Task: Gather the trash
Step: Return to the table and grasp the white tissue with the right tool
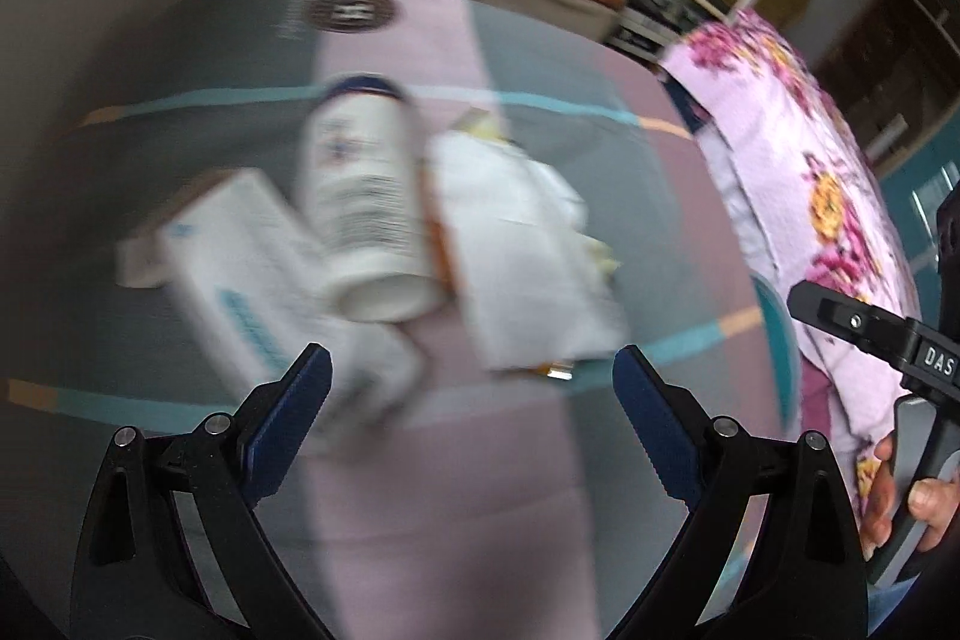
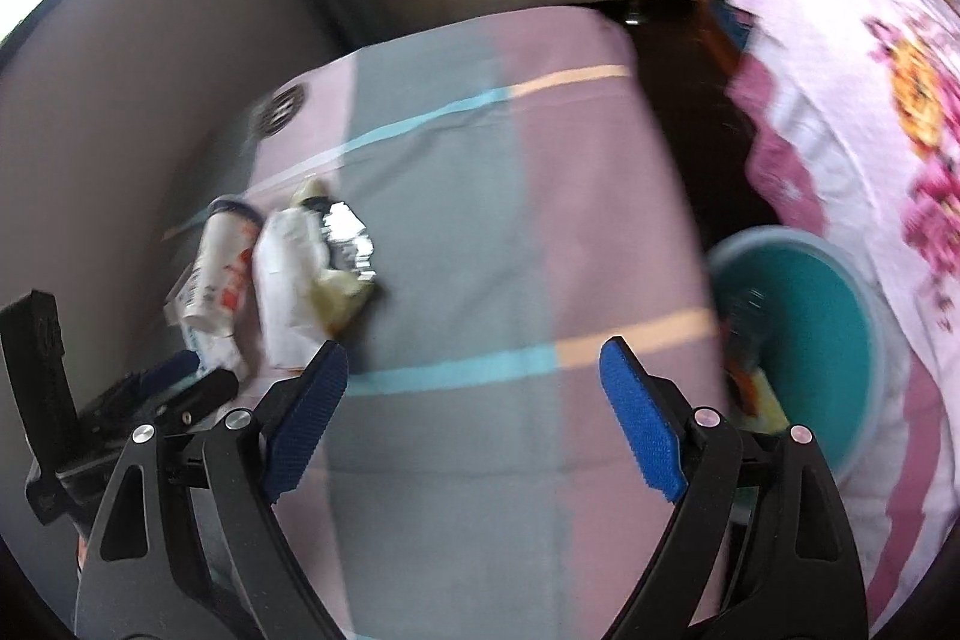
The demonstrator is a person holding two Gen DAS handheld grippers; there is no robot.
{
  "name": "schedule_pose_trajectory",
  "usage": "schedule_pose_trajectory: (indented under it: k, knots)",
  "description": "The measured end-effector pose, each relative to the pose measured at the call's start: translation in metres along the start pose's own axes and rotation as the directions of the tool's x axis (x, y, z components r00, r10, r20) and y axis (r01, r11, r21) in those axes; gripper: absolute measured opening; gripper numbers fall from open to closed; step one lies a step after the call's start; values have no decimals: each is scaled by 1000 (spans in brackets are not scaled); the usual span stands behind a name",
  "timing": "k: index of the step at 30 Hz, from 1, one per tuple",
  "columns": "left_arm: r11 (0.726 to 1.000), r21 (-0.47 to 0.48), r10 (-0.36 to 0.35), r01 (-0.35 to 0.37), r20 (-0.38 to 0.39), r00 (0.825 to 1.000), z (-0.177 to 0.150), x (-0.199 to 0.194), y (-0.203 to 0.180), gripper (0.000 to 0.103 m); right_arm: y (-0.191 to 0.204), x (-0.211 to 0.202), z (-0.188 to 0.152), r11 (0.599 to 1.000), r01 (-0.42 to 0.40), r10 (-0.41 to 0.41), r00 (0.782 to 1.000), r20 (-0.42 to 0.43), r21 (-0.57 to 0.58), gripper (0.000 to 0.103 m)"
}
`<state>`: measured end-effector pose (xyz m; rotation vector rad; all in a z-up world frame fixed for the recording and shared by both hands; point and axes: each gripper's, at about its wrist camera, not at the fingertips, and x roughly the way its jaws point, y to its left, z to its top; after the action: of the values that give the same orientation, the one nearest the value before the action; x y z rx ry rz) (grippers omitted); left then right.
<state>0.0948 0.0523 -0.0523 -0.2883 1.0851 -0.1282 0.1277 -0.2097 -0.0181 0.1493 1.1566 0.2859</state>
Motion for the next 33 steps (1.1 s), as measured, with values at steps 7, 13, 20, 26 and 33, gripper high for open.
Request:
schedule_pose_trajectory:
  k: [7,13,20,26,33]
  knots:
    - [998,-62,27,-26,22,999,7,-10,58,95,57,39,18,990,-64,57,997,-52,-129,77]
    - [992,-117,43,-37,47,998,15,-15,94,95,93,72,32,979,-74,58,994,-88,-190,61]
    - [984,-174,47,-39,42,998,14,-13,121,95,118,97,36,962,-70,44,994,-103,-265,52]
    - [985,-170,36,-30,34,999,13,-11,118,95,123,101,33,955,-71,43,994,-101,-287,6]
    - [993,-120,21,-14,60,998,22,-19,95,95,108,65,34,965,-118,116,993,-25,-234,4]
